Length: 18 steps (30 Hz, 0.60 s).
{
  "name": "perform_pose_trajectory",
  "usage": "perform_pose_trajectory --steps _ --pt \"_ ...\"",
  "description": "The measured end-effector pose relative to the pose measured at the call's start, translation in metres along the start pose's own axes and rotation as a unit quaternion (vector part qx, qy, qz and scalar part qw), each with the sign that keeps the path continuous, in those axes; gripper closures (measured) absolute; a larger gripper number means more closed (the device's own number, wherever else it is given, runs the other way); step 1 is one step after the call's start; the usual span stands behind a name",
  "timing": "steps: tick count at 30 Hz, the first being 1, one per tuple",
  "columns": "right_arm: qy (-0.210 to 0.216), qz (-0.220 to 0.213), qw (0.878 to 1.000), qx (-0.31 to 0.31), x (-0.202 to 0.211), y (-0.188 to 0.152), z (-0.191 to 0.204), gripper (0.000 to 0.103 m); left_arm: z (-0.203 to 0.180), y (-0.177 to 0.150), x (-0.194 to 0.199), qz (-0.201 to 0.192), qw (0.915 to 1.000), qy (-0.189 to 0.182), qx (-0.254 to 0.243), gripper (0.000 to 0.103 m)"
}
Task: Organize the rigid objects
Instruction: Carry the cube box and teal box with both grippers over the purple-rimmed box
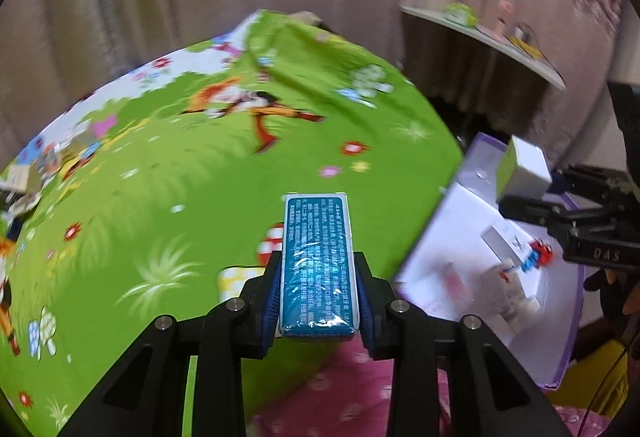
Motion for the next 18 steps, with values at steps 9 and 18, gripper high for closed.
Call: perform_pose_trajectory --steps 9,18 --pt "-0.041 -0.002 0.998 -0.041 0.021 -0.039 -0.051 0.048 -0.070 0.011 -0.015 0.033 0.9962 -0.033 -0.073 0.069" --pt "-0.092 0.008 0.991 -0.097 0.029 -0.076 -0.110 0.048 -0.147 0.022 -0.050 0.081 0.9856 -0.075 -0.128 0.069"
Point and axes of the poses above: each gripper's, at about its wrist camera, not at the fingertips, and x roughly against the way its jaws point, z to its left, y to its top, the point moved 4 cm from there along -x, roughly the way its jaws point, and after that the axes turned 9 degrees about z, right-handed, at the moved point
